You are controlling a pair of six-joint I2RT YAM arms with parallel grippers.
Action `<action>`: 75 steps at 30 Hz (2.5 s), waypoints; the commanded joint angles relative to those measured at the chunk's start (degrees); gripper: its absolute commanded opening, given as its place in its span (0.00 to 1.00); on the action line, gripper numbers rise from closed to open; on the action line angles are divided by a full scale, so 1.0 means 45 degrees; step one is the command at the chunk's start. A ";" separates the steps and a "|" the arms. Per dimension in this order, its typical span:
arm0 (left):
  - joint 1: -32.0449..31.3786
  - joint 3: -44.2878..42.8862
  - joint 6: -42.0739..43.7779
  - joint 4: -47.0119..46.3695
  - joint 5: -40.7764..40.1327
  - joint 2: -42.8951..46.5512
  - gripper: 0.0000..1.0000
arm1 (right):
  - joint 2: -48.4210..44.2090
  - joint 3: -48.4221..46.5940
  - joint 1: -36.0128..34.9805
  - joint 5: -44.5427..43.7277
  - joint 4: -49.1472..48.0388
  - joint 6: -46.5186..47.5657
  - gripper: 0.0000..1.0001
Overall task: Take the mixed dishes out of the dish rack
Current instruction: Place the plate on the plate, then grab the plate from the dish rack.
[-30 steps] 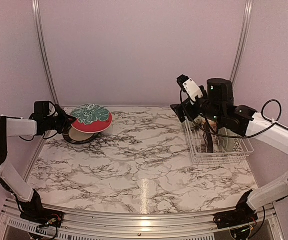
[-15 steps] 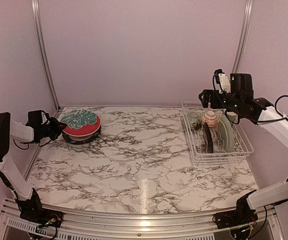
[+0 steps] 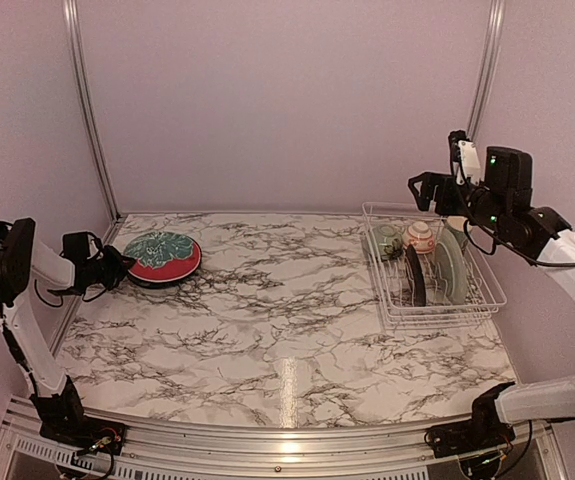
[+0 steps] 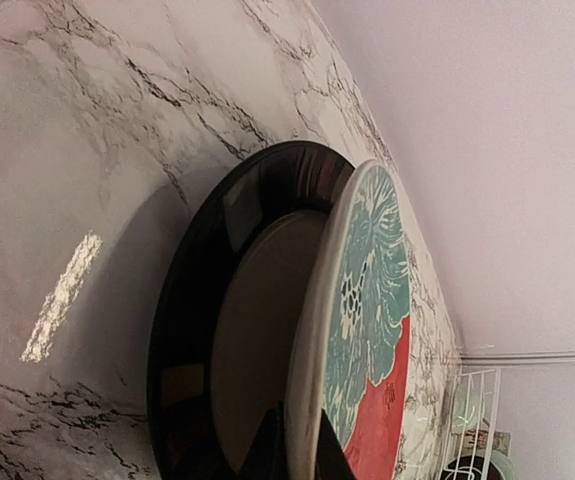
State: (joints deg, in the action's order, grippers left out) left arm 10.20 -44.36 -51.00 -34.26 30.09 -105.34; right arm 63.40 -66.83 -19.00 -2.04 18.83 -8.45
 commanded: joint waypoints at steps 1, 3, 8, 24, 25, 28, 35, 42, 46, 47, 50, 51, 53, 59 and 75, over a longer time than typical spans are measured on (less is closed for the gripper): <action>0.0093 -0.0384 0.0073 -0.1683 0.0297 0.0036 0.00 | 0.0008 -0.0012 0.0047 0.0334 -0.0170 0.0566 0.98; 0.0089 -0.0561 0.0292 -0.1108 0.0101 -0.0017 0.00 | 0.0078 -0.0050 0.0044 0.0160 -0.0047 0.0653 0.99; 0.0079 -0.0758 0.0852 0.0039 -0.0282 0.0077 0.10 | 0.0049 0.0106 0.0045 0.0256 -0.0160 0.0742 0.99; 0.0044 -0.1393 0.2380 0.4366 -0.2054 0.1132 0.58 | 0.0012 0.0375 0.0045 0.1054 -0.0483 0.0745 0.98; 0.0022 -0.1410 0.2505 0.4573 -0.2215 0.1254 0.61 | 0.0013 0.0392 0.0046 0.1059 -0.0506 0.0735 0.98; -0.0061 -0.1483 0.2909 0.5253 -0.2703 0.1578 0.65 | 0.0061 0.0383 0.0045 0.1079 -0.0550 0.0710 0.99; -0.0289 -0.1917 0.3512 0.6547 -0.3696 0.2025 0.75 | 0.0220 0.0324 0.0044 0.1017 -0.0411 0.0620 0.98; -0.1007 -0.1950 0.3436 0.6805 -0.4143 0.2697 0.79 | 0.1076 -0.0847 0.0045 -0.0645 0.1755 0.0317 0.99; -0.1471 -0.1809 0.3528 0.7005 -0.4664 0.3914 0.85 | 0.1773 -0.1788 0.0044 -0.1592 0.3831 0.0169 0.99; -0.1578 -0.1847 0.3620 0.7117 -0.4805 0.4209 0.87 | 0.1891 -0.1905 0.0044 -0.1860 0.4274 0.0157 0.98; -0.1933 -0.1989 0.3864 0.7350 -0.5164 0.5017 0.90 | 0.2142 -0.1961 0.0088 -0.3212 0.5230 0.0215 0.98; -0.2066 -0.2036 0.3918 0.7390 -0.5197 0.5226 0.91 | 0.2230 -0.1943 0.0166 -0.3652 0.5498 0.0234 0.98; -0.2170 -0.2154 0.4036 0.7417 -0.5138 0.5583 0.92 | 0.2393 -0.1945 0.0464 -0.4236 0.6006 0.0142 0.98; -0.2714 -0.2782 0.4798 0.7769 -0.4117 0.5814 0.99 | 0.2455 -0.1883 0.2108 -0.3606 0.6703 -0.0075 0.98; -0.3291 -0.2822 0.5612 0.7939 -0.3210 0.6183 0.99 | 0.3959 -0.1005 0.3179 -0.1569 0.5703 -0.0004 0.67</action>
State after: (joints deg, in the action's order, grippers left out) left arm -4.16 -56.05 -27.53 -0.80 14.98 -79.35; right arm 80.66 -72.03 -4.86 -11.31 46.89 -8.14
